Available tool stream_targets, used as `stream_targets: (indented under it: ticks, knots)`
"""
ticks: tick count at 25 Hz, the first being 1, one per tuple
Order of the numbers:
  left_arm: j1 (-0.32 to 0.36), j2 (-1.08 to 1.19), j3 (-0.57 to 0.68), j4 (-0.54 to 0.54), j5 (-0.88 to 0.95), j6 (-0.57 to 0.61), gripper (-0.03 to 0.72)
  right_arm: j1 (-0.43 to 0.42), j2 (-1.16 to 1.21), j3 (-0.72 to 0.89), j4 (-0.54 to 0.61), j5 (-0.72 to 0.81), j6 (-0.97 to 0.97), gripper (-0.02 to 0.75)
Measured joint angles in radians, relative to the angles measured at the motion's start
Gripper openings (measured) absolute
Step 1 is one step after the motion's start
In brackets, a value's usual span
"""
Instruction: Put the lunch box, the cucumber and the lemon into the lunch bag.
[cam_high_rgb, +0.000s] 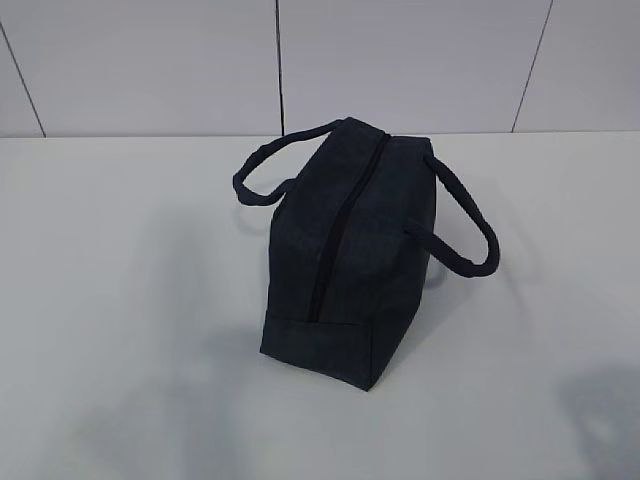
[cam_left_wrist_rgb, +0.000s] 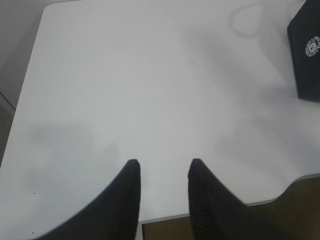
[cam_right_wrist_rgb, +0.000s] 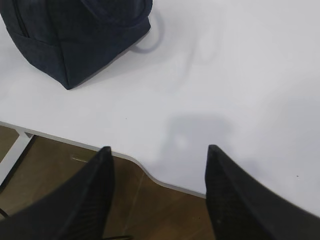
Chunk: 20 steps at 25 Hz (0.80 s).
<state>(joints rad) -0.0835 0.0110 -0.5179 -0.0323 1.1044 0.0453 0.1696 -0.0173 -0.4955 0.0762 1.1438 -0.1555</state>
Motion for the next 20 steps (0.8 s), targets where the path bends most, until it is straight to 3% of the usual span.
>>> stream_targets:
  ticks: [20]
  knots:
    - [0.000,0.000,0.000,0.000,0.000,0.000,0.237,0.000,0.000,0.000,0.000,0.000,0.002,0.441]
